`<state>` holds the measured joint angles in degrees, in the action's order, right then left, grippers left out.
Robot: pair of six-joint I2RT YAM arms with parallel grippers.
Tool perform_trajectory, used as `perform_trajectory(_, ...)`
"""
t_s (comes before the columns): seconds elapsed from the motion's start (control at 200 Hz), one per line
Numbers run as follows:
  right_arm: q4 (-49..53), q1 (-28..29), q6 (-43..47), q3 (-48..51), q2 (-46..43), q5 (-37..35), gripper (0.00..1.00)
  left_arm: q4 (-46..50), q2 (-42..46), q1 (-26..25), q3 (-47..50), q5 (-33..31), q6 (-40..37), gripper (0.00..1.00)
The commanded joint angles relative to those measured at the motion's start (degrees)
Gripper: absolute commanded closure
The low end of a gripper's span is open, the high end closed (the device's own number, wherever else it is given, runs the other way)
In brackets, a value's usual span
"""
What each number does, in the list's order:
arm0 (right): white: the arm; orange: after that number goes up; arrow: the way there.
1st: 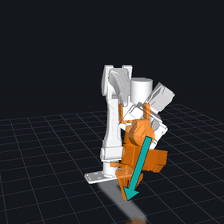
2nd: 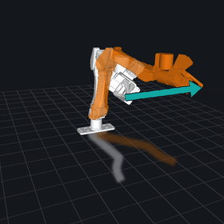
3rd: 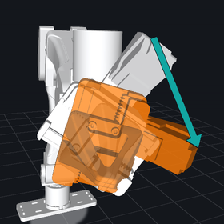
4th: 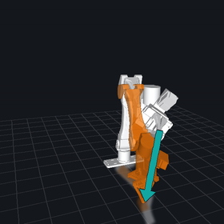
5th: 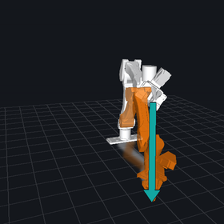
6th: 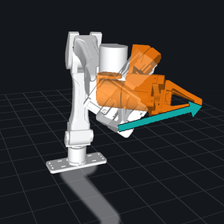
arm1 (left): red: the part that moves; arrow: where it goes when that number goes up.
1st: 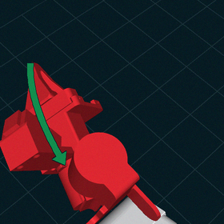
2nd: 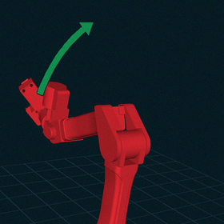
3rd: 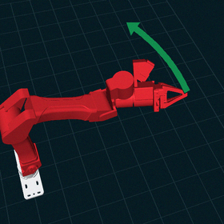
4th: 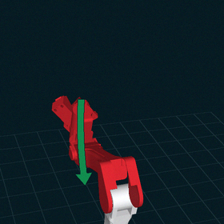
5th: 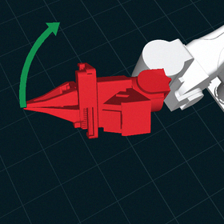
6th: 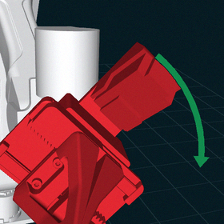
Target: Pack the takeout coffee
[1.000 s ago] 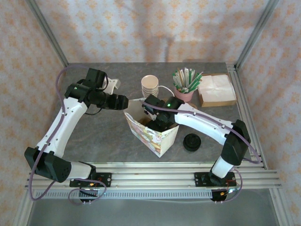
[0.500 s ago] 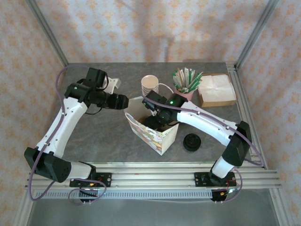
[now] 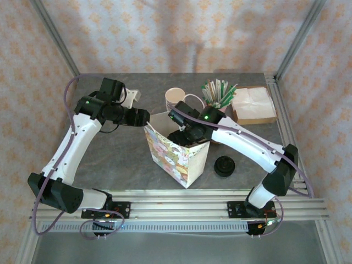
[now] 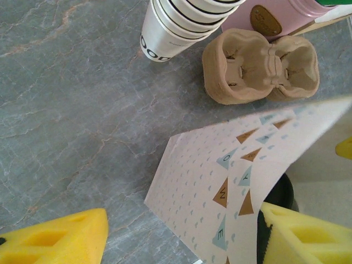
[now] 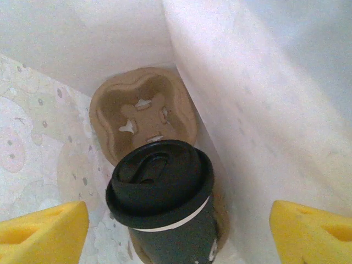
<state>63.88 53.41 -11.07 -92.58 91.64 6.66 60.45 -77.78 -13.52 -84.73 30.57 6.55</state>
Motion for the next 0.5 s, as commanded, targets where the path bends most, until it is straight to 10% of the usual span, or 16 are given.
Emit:
perform_trajectory(0.0, 0.4, -0.4, -0.9, -0.3, -0.4, -1.1, 0.19, 1.6, 0.8, -0.4, -1.7, -1.7, 0.4, 0.33)
perform_trajectory(0.495, 2.0, -0.4, -1.2, -4.6, 3.5, -2.3, 0.23, 1.5, 0.8, -1.0, -2.1, -2.0, 0.4, 0.33)
